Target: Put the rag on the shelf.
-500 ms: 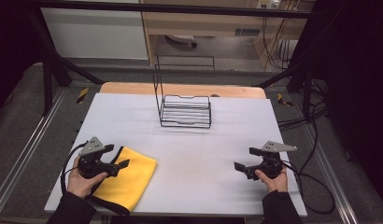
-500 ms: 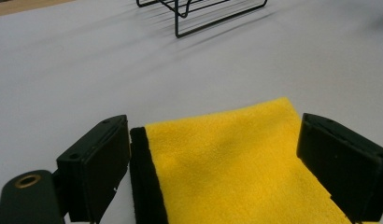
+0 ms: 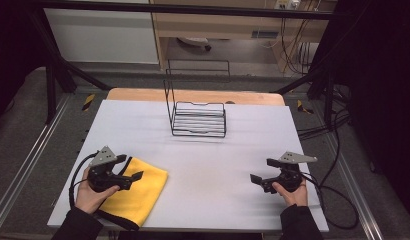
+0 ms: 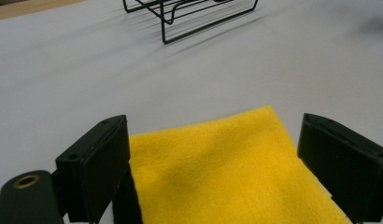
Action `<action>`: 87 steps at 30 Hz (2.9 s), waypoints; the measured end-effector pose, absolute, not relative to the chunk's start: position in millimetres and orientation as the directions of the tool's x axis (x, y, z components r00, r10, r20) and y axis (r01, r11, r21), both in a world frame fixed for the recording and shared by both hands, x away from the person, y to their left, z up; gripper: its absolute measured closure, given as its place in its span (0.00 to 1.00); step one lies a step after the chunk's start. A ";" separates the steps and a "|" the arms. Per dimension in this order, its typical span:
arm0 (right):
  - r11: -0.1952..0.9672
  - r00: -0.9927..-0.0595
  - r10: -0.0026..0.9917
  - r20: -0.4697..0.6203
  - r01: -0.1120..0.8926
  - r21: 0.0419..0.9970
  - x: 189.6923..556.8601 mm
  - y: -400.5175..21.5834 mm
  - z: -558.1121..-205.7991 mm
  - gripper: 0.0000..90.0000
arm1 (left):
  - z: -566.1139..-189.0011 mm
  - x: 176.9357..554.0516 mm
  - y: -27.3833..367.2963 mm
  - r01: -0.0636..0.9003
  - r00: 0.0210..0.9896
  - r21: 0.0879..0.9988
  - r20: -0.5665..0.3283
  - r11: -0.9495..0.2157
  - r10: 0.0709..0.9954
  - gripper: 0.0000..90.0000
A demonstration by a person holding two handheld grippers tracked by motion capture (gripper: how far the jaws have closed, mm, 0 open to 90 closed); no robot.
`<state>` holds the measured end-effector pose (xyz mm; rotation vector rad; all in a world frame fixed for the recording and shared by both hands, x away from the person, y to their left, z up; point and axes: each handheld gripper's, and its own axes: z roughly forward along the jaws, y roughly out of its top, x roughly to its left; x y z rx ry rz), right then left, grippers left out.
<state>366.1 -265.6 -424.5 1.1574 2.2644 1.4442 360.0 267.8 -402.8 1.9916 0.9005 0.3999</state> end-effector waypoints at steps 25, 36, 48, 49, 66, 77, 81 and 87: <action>0.239 -0.671 0.716 0.193 0.495 0.836 366.2 -260.4 -425.3 0.01 | -408.6 363.9 185.5 0.528 0.684 0.727 -0.057 -0.439 0.727 0.48; 0.246 -0.672 0.716 0.189 0.496 0.833 367.4 -259.8 -426.2 0.01 | -431.7 372.7 174.1 0.574 0.658 0.673 -0.041 -0.466 0.752 0.72; 0.243 -0.670 0.717 0.192 0.498 0.833 367.3 -259.7 -426.0 0.01 | -437.4 375.2 166.2 0.599 0.627 0.647 -0.014 -0.471 0.779 0.82; 0.243 -0.671 0.717 0.191 0.497 0.833 367.4 -259.7 -426.1 0.01 | -437.1 375.4 166.2 0.598 0.630 0.644 -0.009 -0.477 0.777 0.84; 0.248 -0.673 0.714 0.192 0.500 0.830 368.1 -258.1 -426.6 0.01 | -422.2 373.6 157.7 0.609 0.631 0.681 -0.107 -0.406 0.768 0.95; 0.255 -0.680 0.709 0.186 0.494 0.831 368.0 -253.3 -426.3 0.02 | -421.5 379.4 103.2 0.572 0.675 0.702 -0.109 -0.424 0.730 0.94; 0.263 -0.684 0.706 0.184 0.494 0.829 367.4 -250.6 -426.2 0.02 | -431.5 381.8 98.9 0.549 0.703 0.697 -0.087 -0.461 0.705 0.92; 0.264 -0.679 0.711 0.185 0.501 0.824 367.3 -247.5 -426.9 0.02 | -420.8 379.5 113.8 0.513 0.736 0.724 -0.094 -0.461 0.670 0.67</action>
